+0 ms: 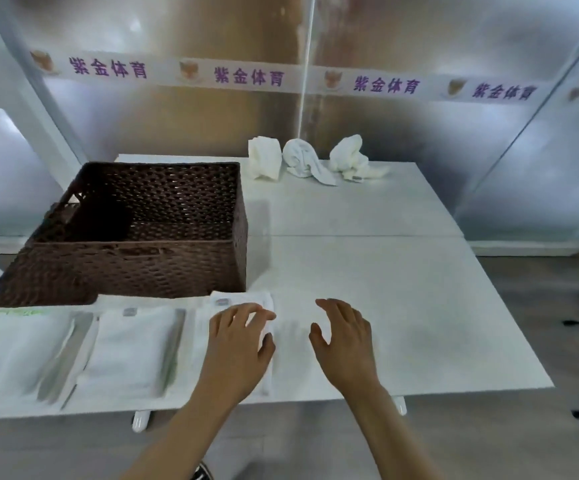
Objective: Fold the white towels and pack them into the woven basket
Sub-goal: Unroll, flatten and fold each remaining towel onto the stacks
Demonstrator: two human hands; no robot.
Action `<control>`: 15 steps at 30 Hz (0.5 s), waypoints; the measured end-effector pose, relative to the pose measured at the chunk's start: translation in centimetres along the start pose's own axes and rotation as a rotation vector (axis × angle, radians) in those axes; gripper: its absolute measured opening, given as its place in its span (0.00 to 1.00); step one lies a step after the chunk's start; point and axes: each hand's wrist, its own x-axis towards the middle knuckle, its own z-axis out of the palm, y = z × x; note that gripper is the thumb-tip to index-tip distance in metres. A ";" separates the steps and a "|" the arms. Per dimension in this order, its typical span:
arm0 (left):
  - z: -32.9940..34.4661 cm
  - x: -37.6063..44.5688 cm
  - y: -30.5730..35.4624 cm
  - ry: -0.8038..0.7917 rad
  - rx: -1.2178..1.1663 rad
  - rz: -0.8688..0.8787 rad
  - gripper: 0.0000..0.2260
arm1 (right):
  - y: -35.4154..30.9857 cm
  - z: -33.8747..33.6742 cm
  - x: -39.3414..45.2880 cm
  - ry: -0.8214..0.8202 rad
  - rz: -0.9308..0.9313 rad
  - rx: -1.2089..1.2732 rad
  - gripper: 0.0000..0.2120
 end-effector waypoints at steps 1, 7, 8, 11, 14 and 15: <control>0.8 -0.2 1.3 -0.013 -0.009 -0.001 0.12 | 1.4 -0.5 -0.4 0.005 0.017 0.004 0.21; 4.3 0.3 6.1 -0.090 -0.013 0.004 0.14 | 7.6 -2.3 -0.8 0.007 0.105 0.037 0.21; 4.8 0.9 6.5 -0.097 -0.009 -0.002 0.14 | 8.3 -2.5 -0.5 0.010 0.108 0.045 0.21; 6.6 3.4 7.4 -0.129 -0.018 -0.029 0.13 | 10.4 -2.8 1.3 -0.004 0.131 0.055 0.21; 8.6 6.0 8.0 -0.146 -0.037 -0.031 0.13 | 12.4 -2.8 3.7 -0.025 0.152 0.063 0.21; 9.3 7.1 8.1 -0.153 -0.040 -0.029 0.13 | 13.0 -2.8 4.7 -0.034 0.153 0.061 0.21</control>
